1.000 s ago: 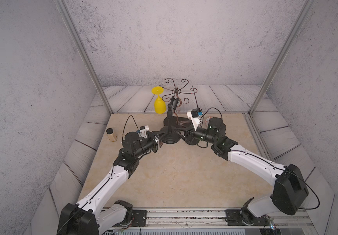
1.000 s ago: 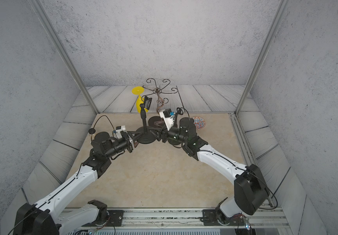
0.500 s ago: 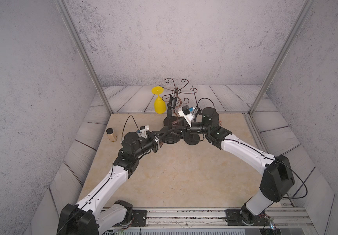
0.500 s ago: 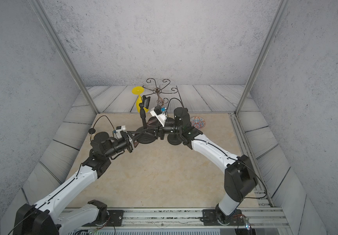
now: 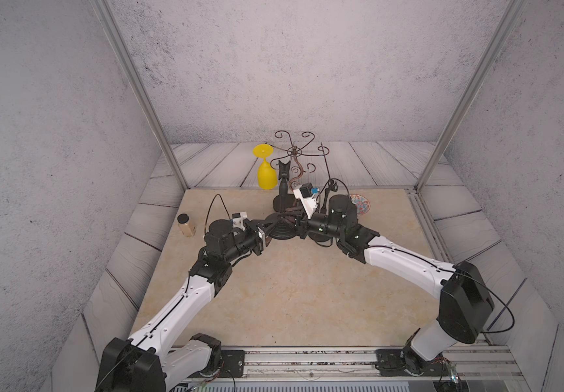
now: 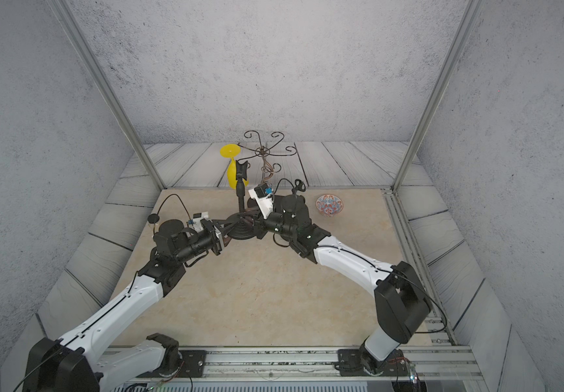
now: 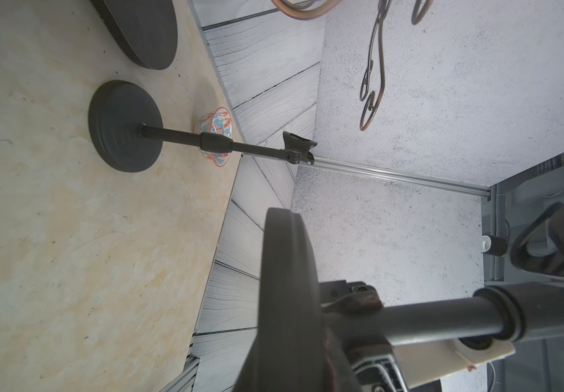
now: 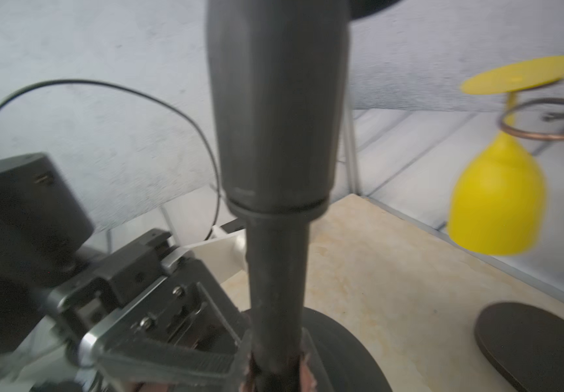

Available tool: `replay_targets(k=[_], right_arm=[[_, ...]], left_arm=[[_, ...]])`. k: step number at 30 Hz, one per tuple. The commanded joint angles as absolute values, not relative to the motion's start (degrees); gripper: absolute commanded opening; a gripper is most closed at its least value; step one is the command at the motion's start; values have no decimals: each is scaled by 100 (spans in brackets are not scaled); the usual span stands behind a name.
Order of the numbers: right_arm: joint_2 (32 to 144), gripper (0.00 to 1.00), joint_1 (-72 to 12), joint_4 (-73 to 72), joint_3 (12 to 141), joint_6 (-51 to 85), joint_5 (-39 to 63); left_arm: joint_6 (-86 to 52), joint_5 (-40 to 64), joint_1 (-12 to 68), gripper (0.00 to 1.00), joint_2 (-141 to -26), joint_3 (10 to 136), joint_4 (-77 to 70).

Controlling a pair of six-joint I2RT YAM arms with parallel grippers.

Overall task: Assemble a microphone stand
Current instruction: Screw the microphone stand pole into the microphone stand base.

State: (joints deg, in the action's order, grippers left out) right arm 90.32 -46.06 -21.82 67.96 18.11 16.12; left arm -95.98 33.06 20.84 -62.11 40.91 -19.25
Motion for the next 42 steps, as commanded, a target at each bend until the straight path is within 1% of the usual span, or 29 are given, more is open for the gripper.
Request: replay_targets(k=[1, 2, 3, 5, 6, 7, 9, 10, 11, 12, 13, 15, 18, 22, 26, 28, 31, 36, 39, 42], right_arm=[[8928, 0, -5444, -2417, 6456, 2669, -2438], [9053, 0, -5808, -2527, 6538, 2653, -3326], [9209, 0, -6066, -2700, 6651, 2553, -3981], [9626, 0, -6451, -3030, 7019, 2236, -4939], [9805, 0, -6572, -2992, 7268, 2156, -5195], [9913, 0, -6638, -2820, 7508, 2175, -5227], [9945, 0, -6654, -2489, 7737, 2282, -4822], [9909, 11, -6650, -2429, 7761, 2271, -4561], [9833, 31, -6630, -2428, 7709, 2179, -4256], [9718, 48, -6592, -2442, 7611, 2004, -3814], [9555, 58, -6560, -2462, 7471, 1810, -3339], [9180, 69, -6422, -2502, 7104, 1559, -2458], [8613, 76, -6027, -2294, 6670, 1494, -994], [8163, 78, -5166, -1995, 6356, 1564, 1083], [8100, 76, -4450, -2101, 6278, 1366, 2603], [8187, 74, -4239, -1932, 6388, 920, 3248], [8392, 70, -3976, -1644, 6634, 623, 3640], [8764, 62, -3523, -2024, 6874, 903, 4480], [8984, 60, -3435, -2122, 7138, 1045, 5022], [9208, 58, -3428, -1988, 7412, 1054, 5284]], left_arm=[[-9403, 3527, 2118, 0, -6082, 4254, -2795], [-9398, 3526, 2115, 0, -6098, 4254, -2801], [-9394, 3521, 2113, 0, -6101, 4254, -2795], [-9368, 3500, 2118, 0, -6100, 4262, -2769], [-9344, 3507, 2117, 0, -6089, 4271, -2728], [-9303, 3508, 2113, 0, -6067, 4292, -2664], [-9221, 3509, 2108, 0, -6035, 4317, -2562], [-9195, 3511, 2109, 0, -6029, 4324, -2527], [-9193, 3511, 2102, 0, -6018, 4324, -2523], [-9197, 3518, 2101, 0, -6016, 4324, -2539], [-9194, 3520, 2094, 0, -6024, 4322, -2534], [-9196, 3545, 2092, 0, -6028, 4323, -2549], [-9222, 3552, 2076, 0, -5998, 4274, -2570], [-9264, 3578, 2065, 0, -5943, 4195, -2595], [-9315, 3577, 2048, 0, -5876, 4127, -2593], [-9351, 3578, 2040, 0, -5857, 4097, -2621], [-9414, 3575, 2039, 0, -5864, 4069, -2693], [-9458, 3605, 2030, 0, -5878, 4089, -2758], [-9472, 3605, 2024, 0, -5895, 4096, -2760], [-9480, 3607, 2023, 0, -5916, 4096, -2780]])
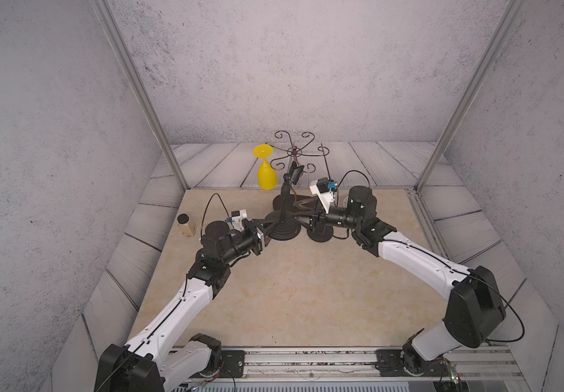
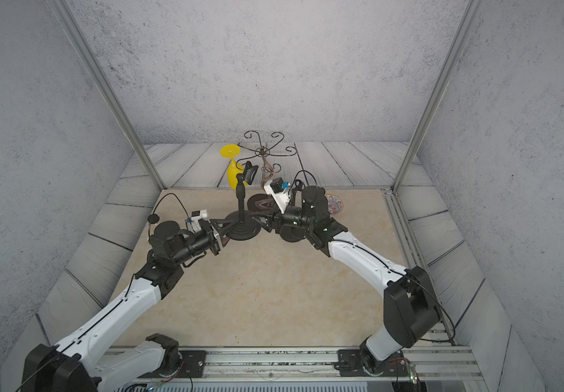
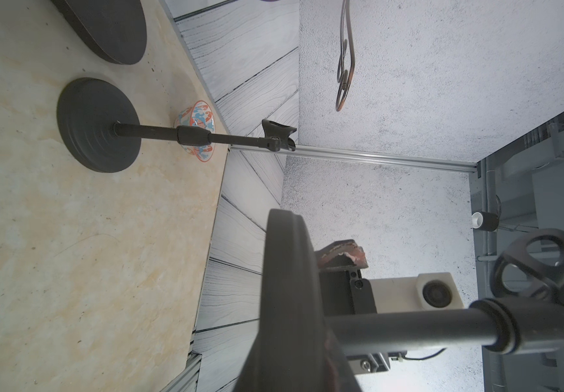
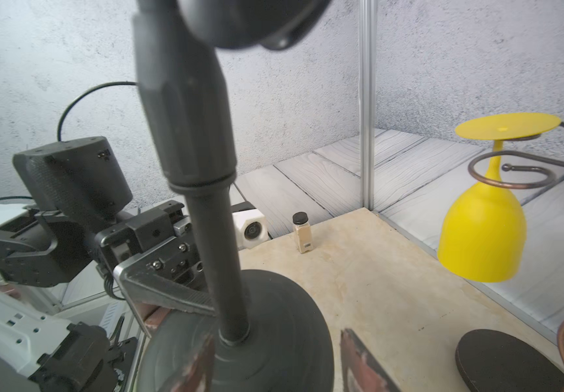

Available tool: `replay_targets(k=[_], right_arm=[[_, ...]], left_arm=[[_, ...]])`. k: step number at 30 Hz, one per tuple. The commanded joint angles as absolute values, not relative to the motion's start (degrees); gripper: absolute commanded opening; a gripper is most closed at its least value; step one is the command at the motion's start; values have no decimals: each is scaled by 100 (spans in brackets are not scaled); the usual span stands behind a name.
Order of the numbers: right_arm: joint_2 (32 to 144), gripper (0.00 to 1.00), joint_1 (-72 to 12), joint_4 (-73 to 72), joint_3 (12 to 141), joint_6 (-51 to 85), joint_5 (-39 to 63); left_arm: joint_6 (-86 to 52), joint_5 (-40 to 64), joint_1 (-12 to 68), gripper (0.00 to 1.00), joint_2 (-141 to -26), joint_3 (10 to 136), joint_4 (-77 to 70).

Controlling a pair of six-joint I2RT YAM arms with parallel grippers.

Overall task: Assemble a microphone stand
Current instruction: Screw the microphone stand pole into the microphone stand base.

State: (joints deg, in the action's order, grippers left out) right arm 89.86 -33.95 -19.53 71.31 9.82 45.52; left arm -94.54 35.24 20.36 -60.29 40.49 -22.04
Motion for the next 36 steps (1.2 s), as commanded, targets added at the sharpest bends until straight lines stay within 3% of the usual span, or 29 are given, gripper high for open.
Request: replay_targets(k=[1, 9, 18, 22, 23, 25, 28, 33, 36], right_arm=[[9273, 58, -3428, -1989, 7481, 1068, 5333], [9790, 49, -3434, -2307, 7914, 1485, 5729], [9997, 18, -3450, -2779, 7992, 1863, 5684], [9809, 5, -3577, -2662, 7730, 1731, 4994], [9716, 0, -3645, -2569, 7633, 1663, 4646], [9493, 0, -3816, -2478, 7317, 1613, 3761], [9131, 0, -4340, -2355, 6858, 1617, 1684], [9259, 0, -5837, -1699, 7058, 2386, -3635], [9725, 0, -6325, -1246, 7688, 2943, -4721]], left_arm=[[-9486, 3614, 2016, 0, -5926, 4096, -2786], [-9531, 3621, 2013, 0, -5979, 4111, -2864], [-9535, 3607, 2013, 0, -6033, 4131, -2867], [-9522, 3618, 2013, 0, -6067, 4146, -2875], [-9519, 3612, 2013, 0, -6077, 4153, -2891], [-9519, 3612, 2013, 0, -6083, 4158, -2890], [-9500, 3605, 2013, 0, -6099, 4158, -2873], [-9459, 3561, 2013, 0, -6123, 4148, -2865], [-9419, 3543, 2008, 0, -6125, 4144, -2815]])
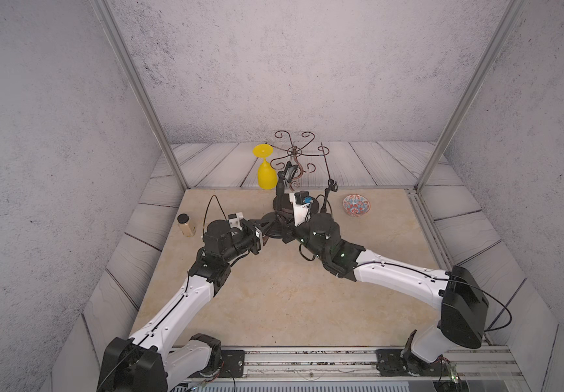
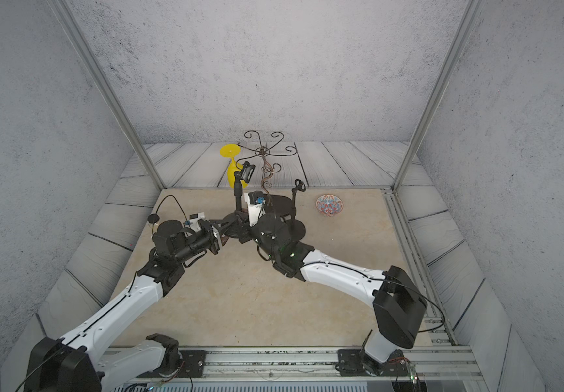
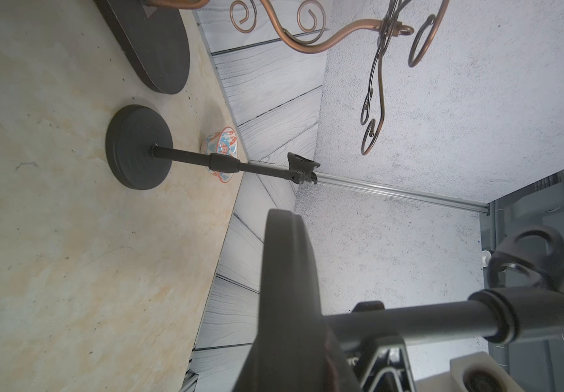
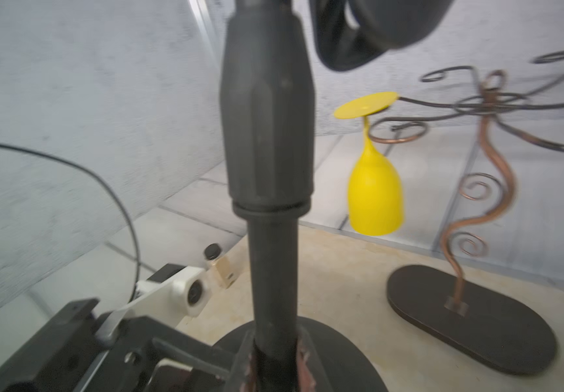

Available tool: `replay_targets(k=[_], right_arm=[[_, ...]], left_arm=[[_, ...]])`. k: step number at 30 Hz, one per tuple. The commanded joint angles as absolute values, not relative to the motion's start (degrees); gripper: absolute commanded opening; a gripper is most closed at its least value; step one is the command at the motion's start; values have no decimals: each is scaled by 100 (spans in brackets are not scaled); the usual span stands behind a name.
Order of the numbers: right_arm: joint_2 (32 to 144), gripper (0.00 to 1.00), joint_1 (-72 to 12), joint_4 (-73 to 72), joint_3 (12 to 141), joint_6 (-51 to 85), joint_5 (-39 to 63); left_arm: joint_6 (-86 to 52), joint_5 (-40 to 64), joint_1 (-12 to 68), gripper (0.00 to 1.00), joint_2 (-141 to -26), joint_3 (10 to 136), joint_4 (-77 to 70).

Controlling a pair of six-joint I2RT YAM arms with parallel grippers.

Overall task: Assemble a microphone stand
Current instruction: Screw the microphone stand pole into the microphone stand base.

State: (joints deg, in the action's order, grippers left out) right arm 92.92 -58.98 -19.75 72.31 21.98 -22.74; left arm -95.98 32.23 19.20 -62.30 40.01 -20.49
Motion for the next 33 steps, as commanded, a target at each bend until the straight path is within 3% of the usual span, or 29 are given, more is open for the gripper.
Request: replay_targets(k=[1, 4, 5, 7, 8, 11, 18, 21, 26, 33], right_arm=[[9811, 0, -6406, -1132, 7835, 2996, -4888], [9829, 0, -6495, -1126, 7946, 2924, -4348], [9735, 4, -6492, -1229, 7847, 2760, -4164], [9460, 45, -6426, -1340, 7603, 2317, -3688], [9267, 59, -6357, -1375, 7424, 2042, -3195], [8605, 71, -5953, -1303, 6914, 1485, -1375], [7775, 73, -4247, -1165, 6396, 1673, 2359], [7865, 73, -3892, -1260, 6423, 1174, 3416], [8445, 70, -3579, -1533, 6829, 1299, 4707], [9241, 64, -3478, -2273, 7244, 1657, 5297]], left_arm=[[-9397, 3535, 2013, 0, -6129, 4148, -2797], [-9376, 3525, 2004, 0, -6151, 4165, -2755], [-9367, 3504, 2004, 0, -6163, 4170, -2754], [-9355, 3445, 2004, 0, -6169, 4192, -2677], [-9352, 3408, 2004, 0, -6170, 4199, -2629], [-9370, 3390, 1982, 0, -6175, 4244, -2458], [-9439, 3563, 1882, 0, -6160, 4224, -2311], [-9447, 3646, 1848, 0, -6130, 4196, -2428], [-9605, 3765, 1820, 0, -6119, 4264, -2627], [-9640, 3856, 1811, 0, -6101, 4298, -2674]])
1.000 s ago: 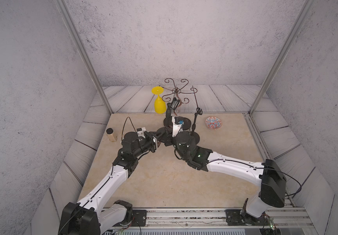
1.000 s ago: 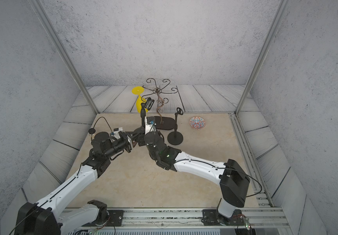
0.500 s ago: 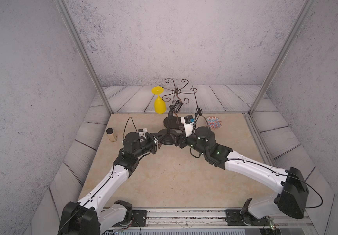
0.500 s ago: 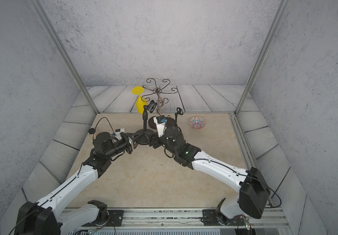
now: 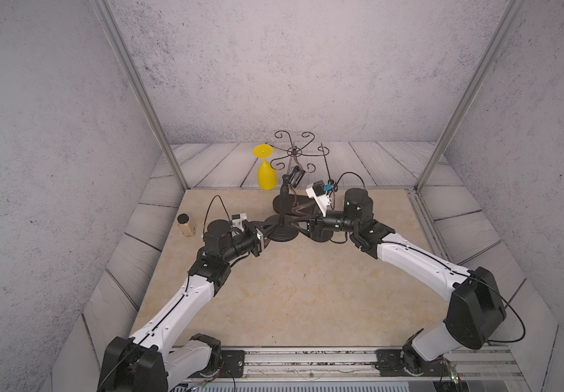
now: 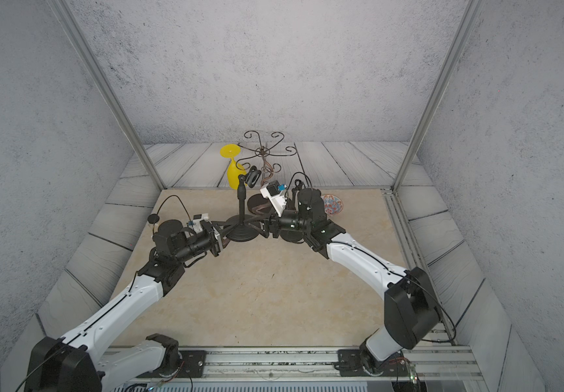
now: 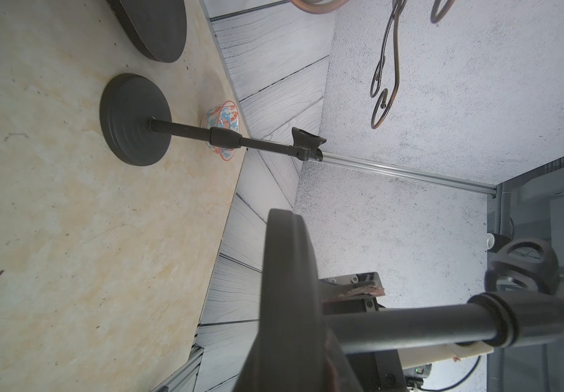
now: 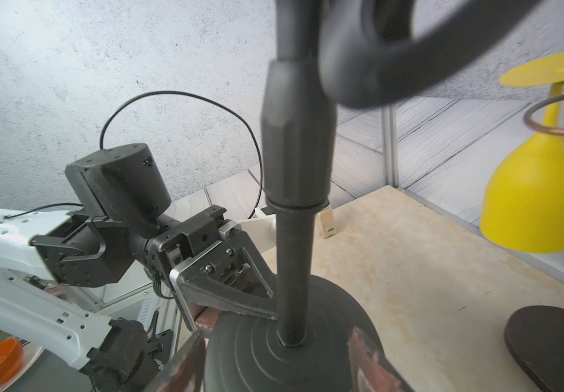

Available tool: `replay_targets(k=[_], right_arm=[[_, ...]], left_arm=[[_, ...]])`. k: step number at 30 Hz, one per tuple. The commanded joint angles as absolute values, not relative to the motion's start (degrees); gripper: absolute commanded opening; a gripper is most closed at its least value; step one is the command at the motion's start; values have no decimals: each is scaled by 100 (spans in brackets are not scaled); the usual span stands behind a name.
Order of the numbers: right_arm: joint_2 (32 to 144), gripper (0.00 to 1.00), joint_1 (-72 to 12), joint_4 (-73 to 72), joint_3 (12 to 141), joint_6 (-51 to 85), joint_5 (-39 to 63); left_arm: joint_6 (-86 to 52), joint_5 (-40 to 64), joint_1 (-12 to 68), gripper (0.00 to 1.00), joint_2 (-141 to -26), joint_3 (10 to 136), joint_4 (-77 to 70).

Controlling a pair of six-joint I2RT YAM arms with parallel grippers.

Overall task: Assemble a microphone stand
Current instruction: Screw the microphone stand pole into the microphone stand base.

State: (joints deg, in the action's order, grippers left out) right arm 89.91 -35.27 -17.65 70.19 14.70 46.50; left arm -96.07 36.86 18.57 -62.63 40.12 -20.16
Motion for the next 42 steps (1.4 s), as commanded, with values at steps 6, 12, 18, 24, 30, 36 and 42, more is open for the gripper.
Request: replay_targets(k=[6, 12, 18, 24, 30, 36, 42], right_arm=[[9672, 59, -3481, -2797, 7482, 1983, 5437], [10003, 39, -3489, -3070, 7751, 2375, 5688], [9833, 5, -3600, -3192, 7358, 2475, 4753], [9135, 0, -4550, -1916, 6821, 1971, 797], [9570, 0, -6078, -857, 7450, 3075, -3983], [9794, 0, -6512, -656, 7952, 3165, -4142], [8650, 62, -6177, -1706, 6756, 1741, -1934]], left_arm=[[-9735, 3956, 1809, 0, -6133, 4289, -2788], [-9757, 3990, 1811, 0, -6178, 4281, -2864], [-9737, 3964, 1806, 0, -6201, 4280, -2869], [-9648, 3894, 1802, 0, -6177, 4275, -2796], [-9483, 3747, 1802, 0, -6078, 4279, -2622], [-9372, 3648, 1802, 0, -5975, 4265, -2464], [-9378, 3699, 1786, 0, -5911, 4202, -2443]])
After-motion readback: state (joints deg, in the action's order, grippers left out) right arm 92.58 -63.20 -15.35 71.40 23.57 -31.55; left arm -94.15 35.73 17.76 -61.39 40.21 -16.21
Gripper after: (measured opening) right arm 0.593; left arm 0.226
